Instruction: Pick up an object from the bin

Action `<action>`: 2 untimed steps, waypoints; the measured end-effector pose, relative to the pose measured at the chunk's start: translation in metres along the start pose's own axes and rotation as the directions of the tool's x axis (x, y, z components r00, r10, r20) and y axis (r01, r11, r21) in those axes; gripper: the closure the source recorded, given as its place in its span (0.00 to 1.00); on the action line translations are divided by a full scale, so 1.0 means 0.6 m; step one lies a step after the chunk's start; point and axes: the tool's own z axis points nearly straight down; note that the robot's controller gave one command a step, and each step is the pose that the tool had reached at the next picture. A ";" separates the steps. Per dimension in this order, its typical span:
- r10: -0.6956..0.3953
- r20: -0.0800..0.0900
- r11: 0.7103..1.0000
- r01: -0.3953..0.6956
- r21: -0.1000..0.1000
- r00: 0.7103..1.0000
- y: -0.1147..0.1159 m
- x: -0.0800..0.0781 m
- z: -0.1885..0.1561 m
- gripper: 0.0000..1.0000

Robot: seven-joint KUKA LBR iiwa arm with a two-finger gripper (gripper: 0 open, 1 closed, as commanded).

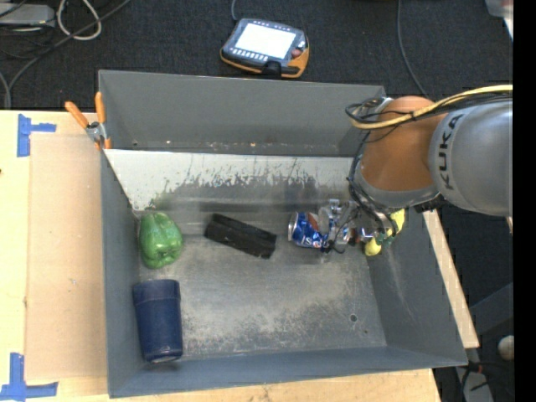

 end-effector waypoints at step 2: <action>0.000 -0.004 1.000 0.000 0.000 1.000 0.001 0.001 -0.087 1.00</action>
Offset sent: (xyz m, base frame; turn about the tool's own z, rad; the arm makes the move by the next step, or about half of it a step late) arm -0.0033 0.0002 0.0626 0.0000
